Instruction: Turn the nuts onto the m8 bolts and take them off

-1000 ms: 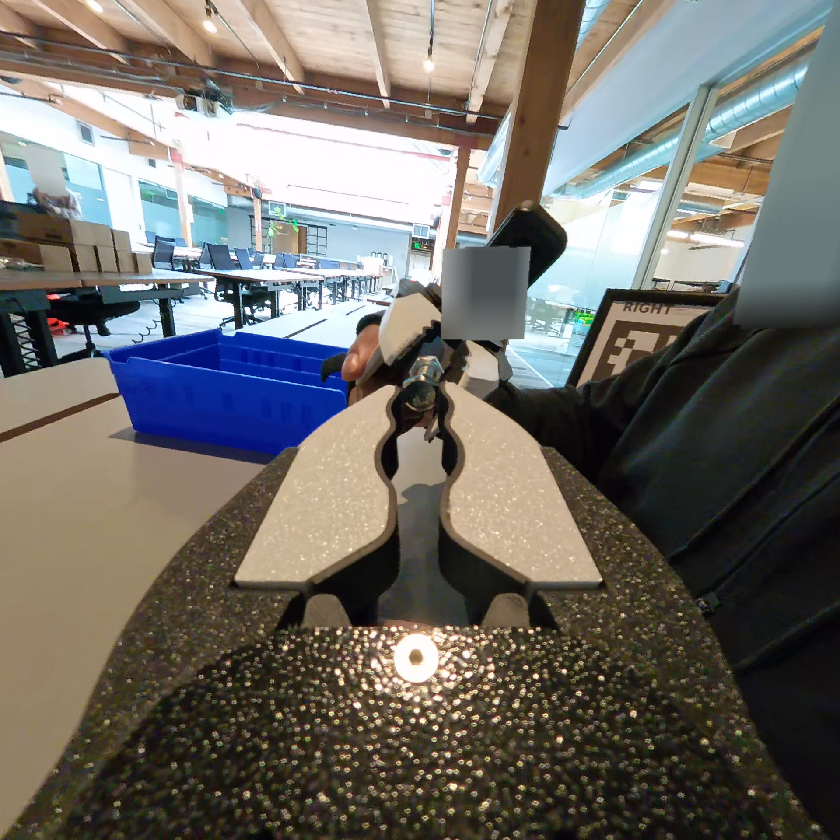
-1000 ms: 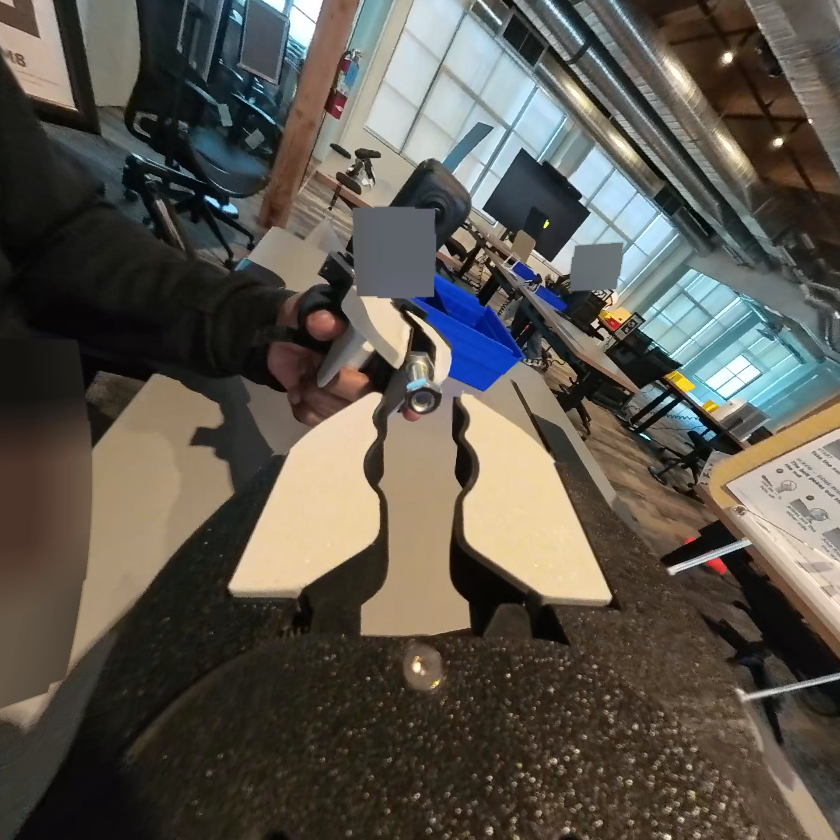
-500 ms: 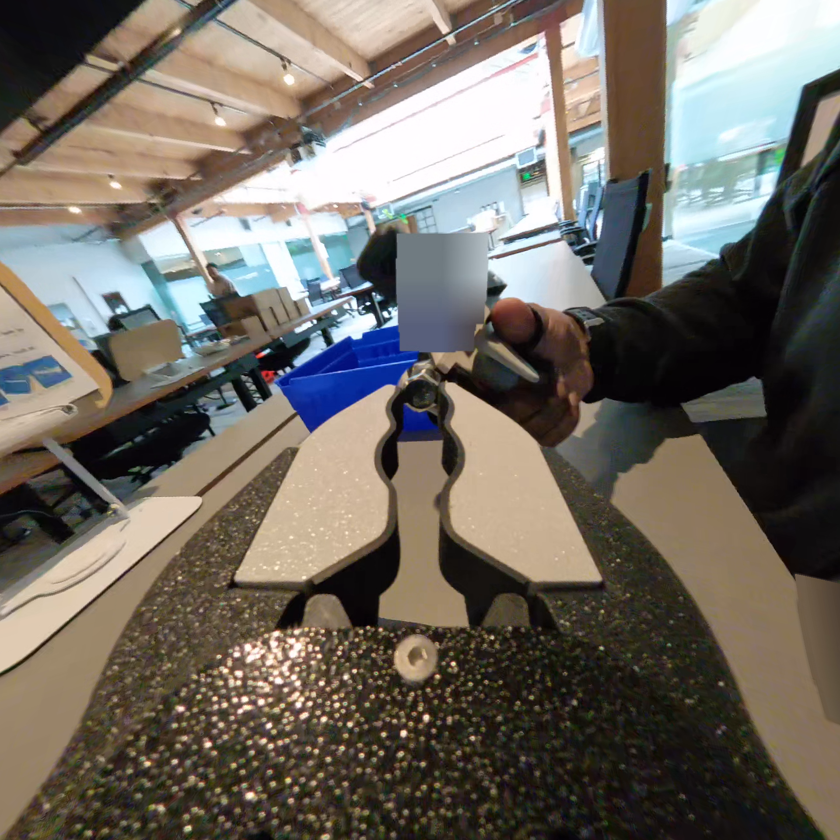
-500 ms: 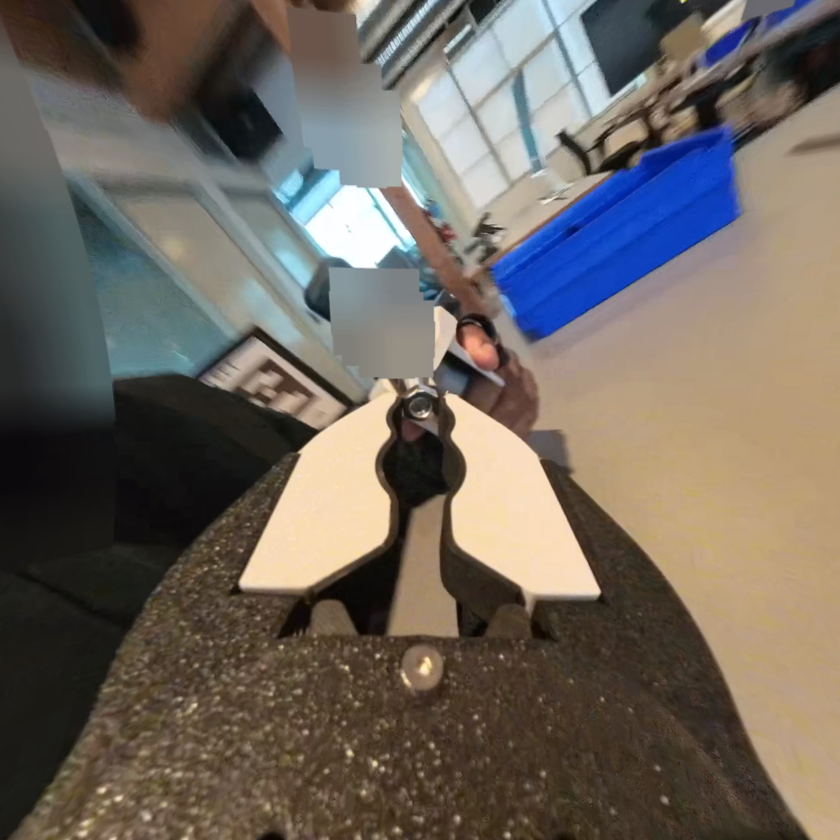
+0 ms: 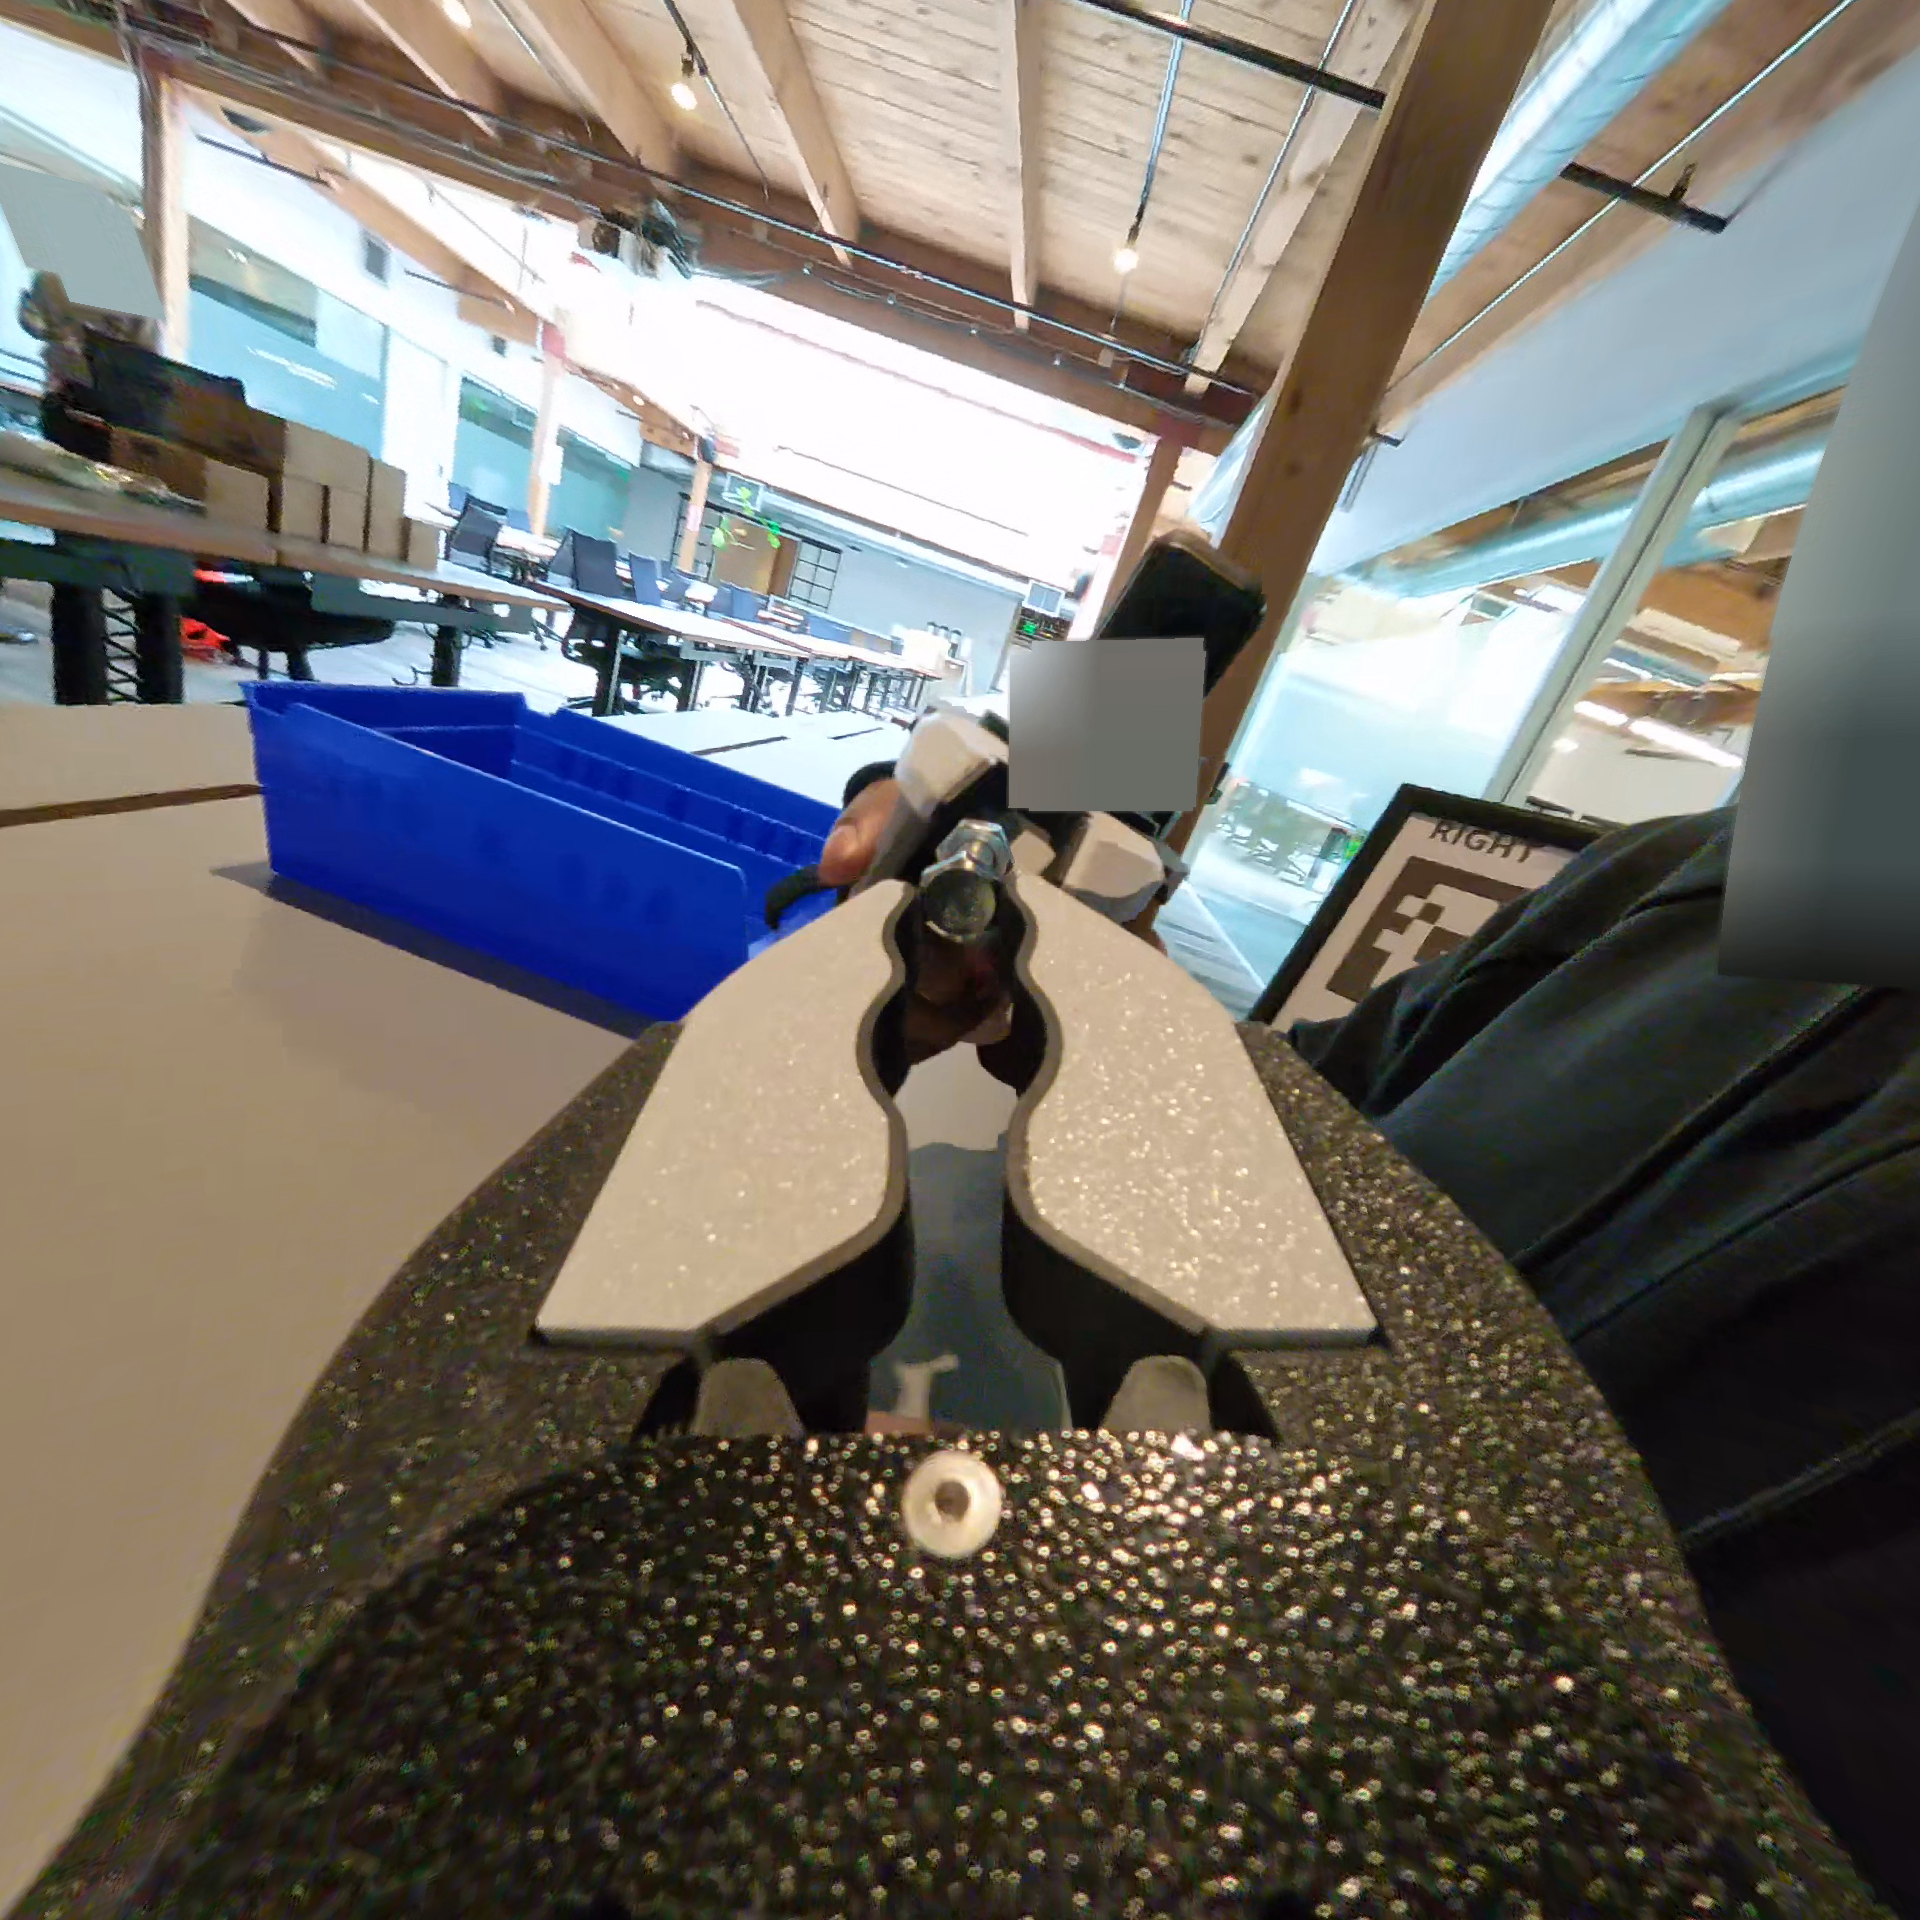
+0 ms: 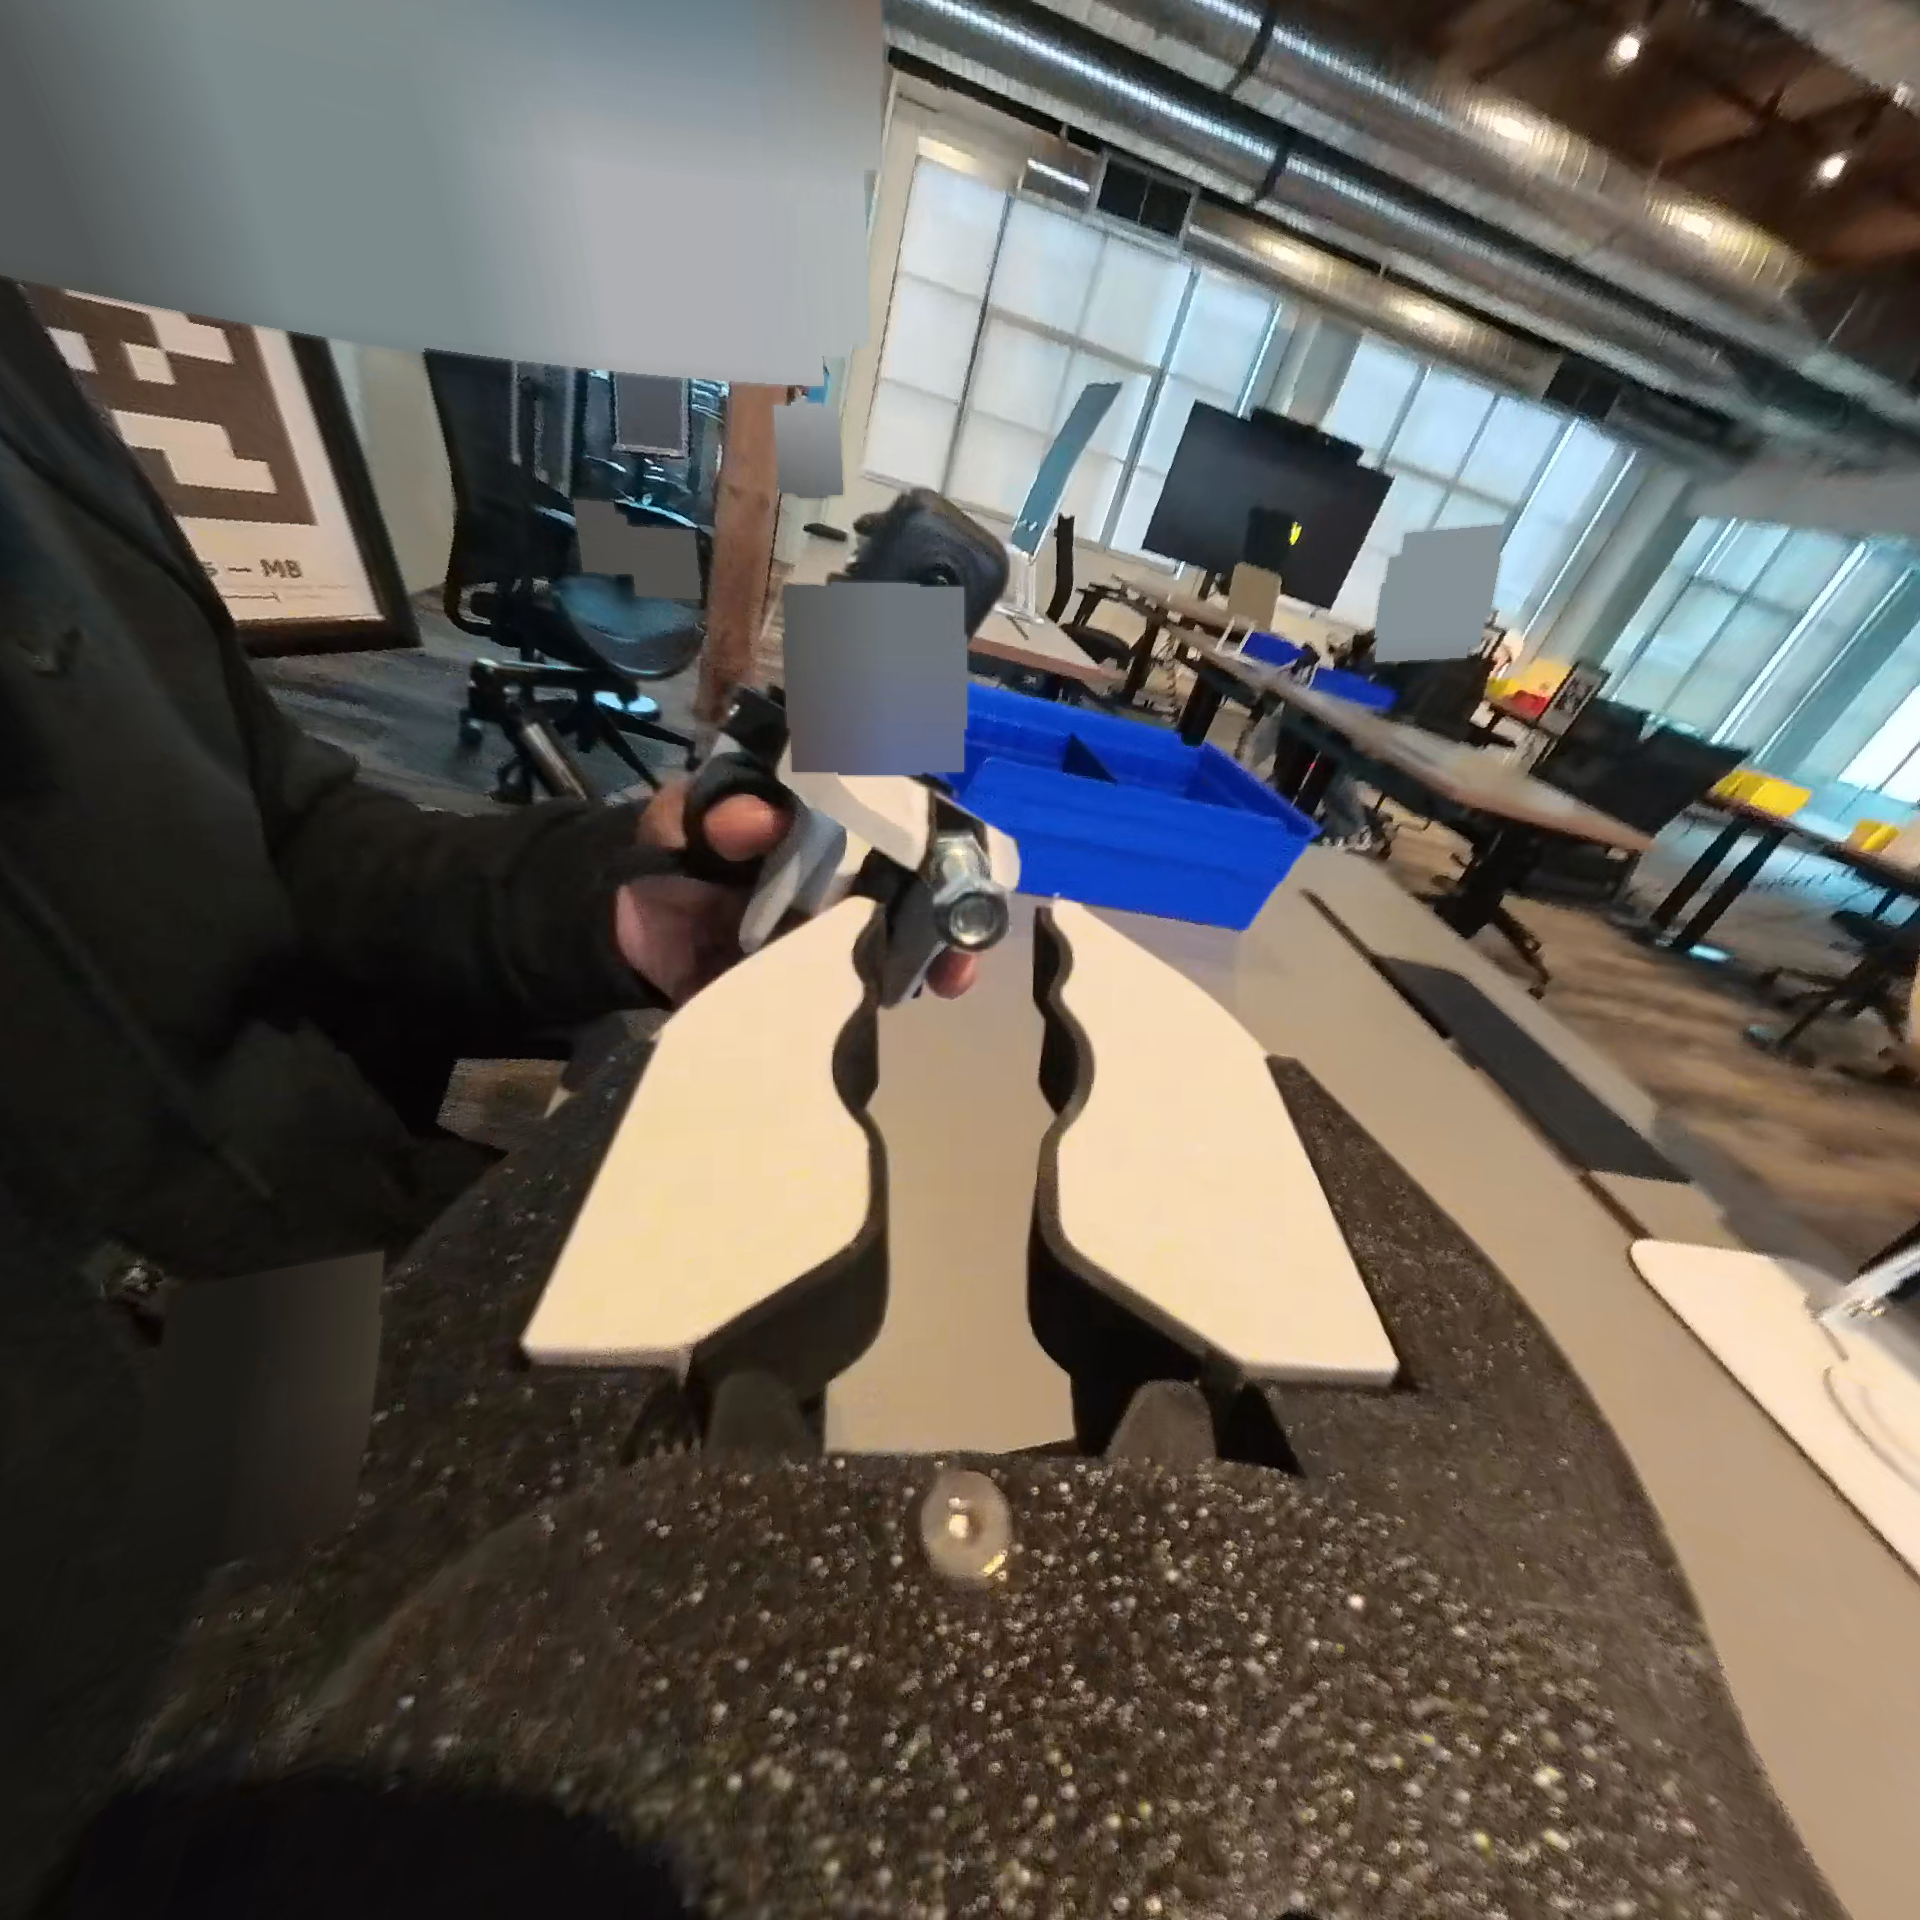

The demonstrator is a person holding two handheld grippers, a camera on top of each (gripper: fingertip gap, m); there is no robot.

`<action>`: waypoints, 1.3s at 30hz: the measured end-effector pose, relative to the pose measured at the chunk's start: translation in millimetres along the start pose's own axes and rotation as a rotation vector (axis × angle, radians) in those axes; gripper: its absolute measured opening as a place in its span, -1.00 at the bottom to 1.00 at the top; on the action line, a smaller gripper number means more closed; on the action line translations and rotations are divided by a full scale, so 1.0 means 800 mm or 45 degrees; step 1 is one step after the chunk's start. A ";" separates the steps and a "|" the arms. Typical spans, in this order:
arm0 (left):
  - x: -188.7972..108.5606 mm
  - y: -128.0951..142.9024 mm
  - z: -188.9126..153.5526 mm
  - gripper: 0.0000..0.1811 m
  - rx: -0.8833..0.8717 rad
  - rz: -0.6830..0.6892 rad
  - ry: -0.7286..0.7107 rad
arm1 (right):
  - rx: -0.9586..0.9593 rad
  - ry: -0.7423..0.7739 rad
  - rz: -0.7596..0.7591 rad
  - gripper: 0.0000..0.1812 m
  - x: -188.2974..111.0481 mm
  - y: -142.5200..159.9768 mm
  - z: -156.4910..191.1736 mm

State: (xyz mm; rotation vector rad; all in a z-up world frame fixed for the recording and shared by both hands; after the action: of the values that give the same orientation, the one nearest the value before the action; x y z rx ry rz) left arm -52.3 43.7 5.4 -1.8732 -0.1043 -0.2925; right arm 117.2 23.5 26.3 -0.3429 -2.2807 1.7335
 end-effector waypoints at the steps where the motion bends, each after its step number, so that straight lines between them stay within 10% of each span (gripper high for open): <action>1: 0.000 0.000 -0.004 -0.85 0.004 0.005 0.009 | -0.026 0.005 -0.006 -0.72 -0.002 -0.005 0.004; 10: 0.006 0.000 -0.037 -0.85 0.098 0.066 0.020 | -0.107 0.029 0.115 -0.84 0.004 -0.021 0.036; 18: 0.009 -0.020 -0.074 -0.85 0.874 0.123 -0.107 | 0.809 -0.297 0.025 -0.82 0.011 -0.036 0.029; 27: 0.017 -0.061 -0.062 -0.85 0.129 0.091 0.038 | -0.328 0.048 -0.031 -0.67 -0.004 -0.097 0.042; 39: 0.015 -0.061 -0.072 -0.85 0.000 0.098 0.153 | -0.437 0.076 0.055 -0.77 0.002 -0.097 0.055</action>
State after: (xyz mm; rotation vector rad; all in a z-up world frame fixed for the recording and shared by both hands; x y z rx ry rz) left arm -59.7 3.6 70.1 -1.8504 0.0495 -0.3507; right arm 98.4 -36.3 90.0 -0.5053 -2.5403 1.3237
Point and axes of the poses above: each gripper's, where its closed fingertips meet, x out along the fingers, y out of its underside, z = x × y across the jaws, the point moved 8 cm from there along -x, back along the fingers, and after that the axes turned 6 degrees about y, right-handed, at the moved point
